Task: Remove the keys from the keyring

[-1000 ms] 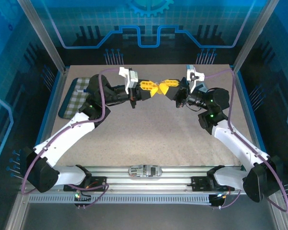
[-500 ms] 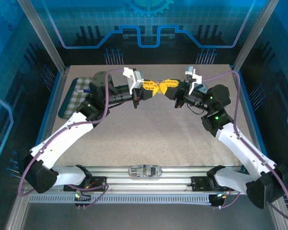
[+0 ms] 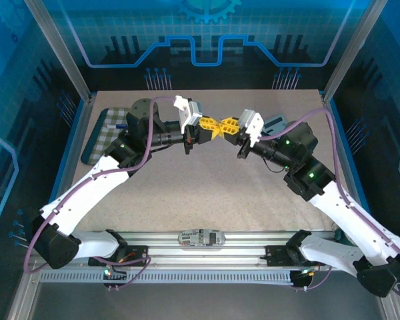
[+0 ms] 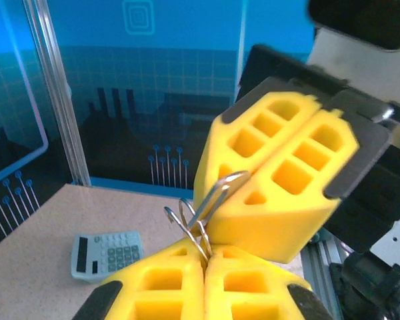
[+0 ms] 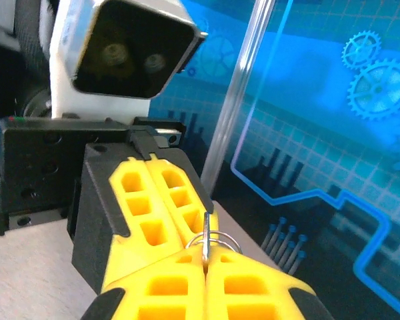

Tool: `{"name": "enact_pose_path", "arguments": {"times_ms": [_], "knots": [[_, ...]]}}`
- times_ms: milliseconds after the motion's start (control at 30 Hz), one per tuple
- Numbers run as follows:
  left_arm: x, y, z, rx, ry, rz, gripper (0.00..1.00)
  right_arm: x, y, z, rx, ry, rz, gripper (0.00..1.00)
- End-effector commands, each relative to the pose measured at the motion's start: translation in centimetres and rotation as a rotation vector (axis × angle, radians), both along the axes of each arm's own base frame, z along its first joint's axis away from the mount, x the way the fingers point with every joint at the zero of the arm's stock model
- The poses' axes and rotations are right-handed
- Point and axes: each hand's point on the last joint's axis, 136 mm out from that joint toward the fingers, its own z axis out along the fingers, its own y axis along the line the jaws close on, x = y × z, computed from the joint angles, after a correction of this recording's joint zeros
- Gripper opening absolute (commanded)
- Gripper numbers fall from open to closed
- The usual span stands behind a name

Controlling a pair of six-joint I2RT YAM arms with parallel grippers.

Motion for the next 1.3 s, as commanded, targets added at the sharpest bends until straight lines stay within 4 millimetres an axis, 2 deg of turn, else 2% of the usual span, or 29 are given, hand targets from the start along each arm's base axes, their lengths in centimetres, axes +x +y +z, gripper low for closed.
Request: {"name": "enact_pose_path", "arguments": {"times_ms": [0,300,533,700,833,933,967,1167,1267], "knots": [[-0.7,-1.3,1.2,-0.028,-0.035,-0.036,0.0,-4.9,3.7,-6.2,-0.294,-0.072,0.237,0.0],[-0.5,-1.0,1.2,-0.041,-0.018,-0.021,0.0,-7.3,3.1,-7.4,-0.386,-0.223,0.319,0.0],[-0.2,-0.7,1.4,-0.057,-0.003,-0.014,0.0,-9.2,3.4,-9.4,-0.487,-0.228,0.414,0.0],[0.1,-0.7,1.3,-0.063,0.007,-0.005,0.0,-9.4,4.0,-9.7,-0.525,-0.259,0.424,0.0],[-0.1,-0.6,0.9,-0.061,0.008,-0.006,0.02,-8.1,4.1,-8.2,-0.468,-0.278,0.364,0.0],[0.1,-0.4,0.2,-0.06,0.019,0.016,0.32,-6.9,4.0,-5.8,-0.351,-0.253,0.326,0.0],[0.1,-0.2,-0.1,-0.06,0.023,0.024,0.38,-6.2,4.0,-5.0,-0.314,-0.252,0.301,0.0],[0.0,0.6,-2.5,-0.042,0.055,0.073,0.6,-3.5,3.4,-2.2,-0.138,-0.196,0.274,0.0],[-0.3,1.4,-2.9,-0.04,0.047,0.103,0.65,-2.4,3.0,-1.6,-0.071,-0.168,0.277,0.0]]}}
